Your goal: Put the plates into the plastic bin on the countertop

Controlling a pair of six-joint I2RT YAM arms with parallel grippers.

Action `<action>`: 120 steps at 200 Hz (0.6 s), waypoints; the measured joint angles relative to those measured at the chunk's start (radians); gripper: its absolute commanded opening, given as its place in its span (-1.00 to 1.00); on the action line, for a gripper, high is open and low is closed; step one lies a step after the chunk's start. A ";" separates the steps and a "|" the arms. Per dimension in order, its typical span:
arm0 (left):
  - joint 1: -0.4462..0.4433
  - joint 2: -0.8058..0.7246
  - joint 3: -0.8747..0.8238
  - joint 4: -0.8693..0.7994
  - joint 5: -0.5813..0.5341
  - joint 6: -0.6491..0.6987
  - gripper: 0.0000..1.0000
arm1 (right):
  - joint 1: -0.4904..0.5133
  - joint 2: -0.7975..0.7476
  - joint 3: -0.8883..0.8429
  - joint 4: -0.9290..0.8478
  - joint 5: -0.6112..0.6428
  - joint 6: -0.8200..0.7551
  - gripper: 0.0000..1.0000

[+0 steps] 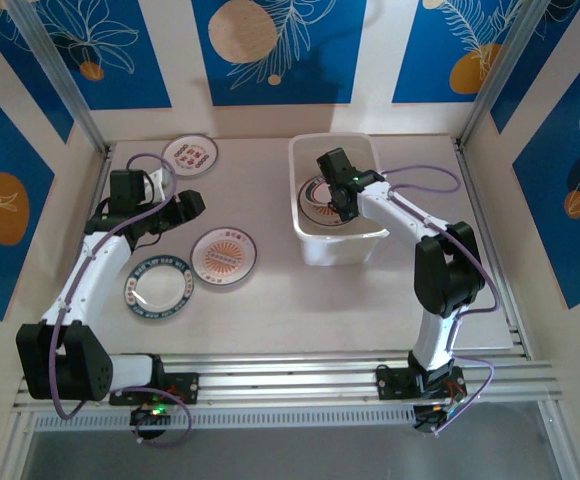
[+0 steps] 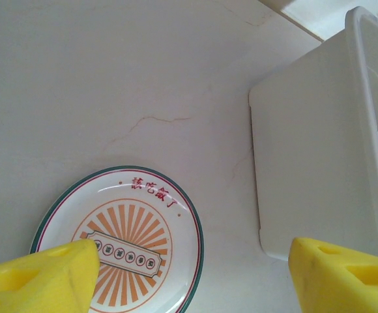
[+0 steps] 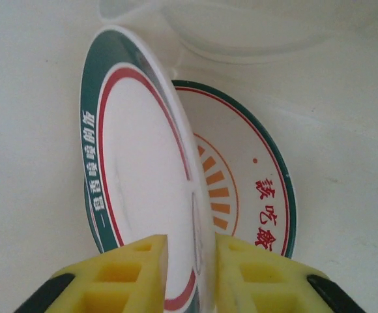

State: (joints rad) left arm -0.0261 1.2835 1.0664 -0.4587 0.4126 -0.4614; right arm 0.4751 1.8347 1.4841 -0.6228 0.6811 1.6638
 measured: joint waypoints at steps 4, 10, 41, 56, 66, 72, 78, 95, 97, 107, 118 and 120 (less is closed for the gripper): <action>0.000 0.000 0.000 0.000 0.000 0.000 0.54 | 0.000 0.000 0.000 0.000 0.002 0.006 -0.25; 0.000 0.000 0.000 0.000 -0.002 0.000 0.54 | 0.001 0.000 0.000 0.000 0.004 0.008 -0.20; 0.000 -0.006 -0.011 0.000 -0.003 0.000 0.53 | 0.002 0.000 0.000 0.000 0.005 0.014 0.10; 0.000 -0.007 -0.012 0.001 -0.003 0.000 0.54 | 0.002 0.000 0.000 0.000 0.007 0.014 0.21; 0.000 -0.008 -0.014 0.001 -0.003 -0.001 0.54 | 0.003 0.000 0.000 -0.001 0.008 0.014 0.28; 0.000 -0.009 -0.016 0.001 -0.003 -0.001 0.54 | 0.003 0.000 0.000 -0.002 0.008 0.013 0.31; 0.000 -0.011 -0.019 0.001 -0.003 -0.001 0.54 | 0.004 0.000 0.000 -0.003 0.008 0.012 0.36; 0.000 -0.014 -0.027 0.002 -0.003 -0.001 0.54 | 0.006 0.000 0.000 -0.008 0.012 0.005 0.49; 0.000 -0.015 -0.028 0.002 -0.003 -0.001 0.54 | 0.007 0.000 0.000 -0.009 0.012 0.004 0.51; 0.000 -0.015 -0.032 0.003 -0.002 -0.002 0.54 | 0.010 -0.002 -0.001 -0.010 0.012 0.002 0.57; 0.000 -0.015 -0.039 0.009 -0.002 -0.004 0.54 | 0.013 -0.007 -0.008 -0.010 0.012 -0.009 0.72; 0.000 -0.015 -0.041 0.011 -0.002 -0.004 0.54 | 0.014 -0.009 -0.009 -0.010 0.012 -0.009 0.73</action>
State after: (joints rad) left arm -0.0261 1.2686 1.0252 -0.4480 0.4107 -0.4656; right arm 0.4896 1.8259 1.4750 -0.6327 0.6933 1.6550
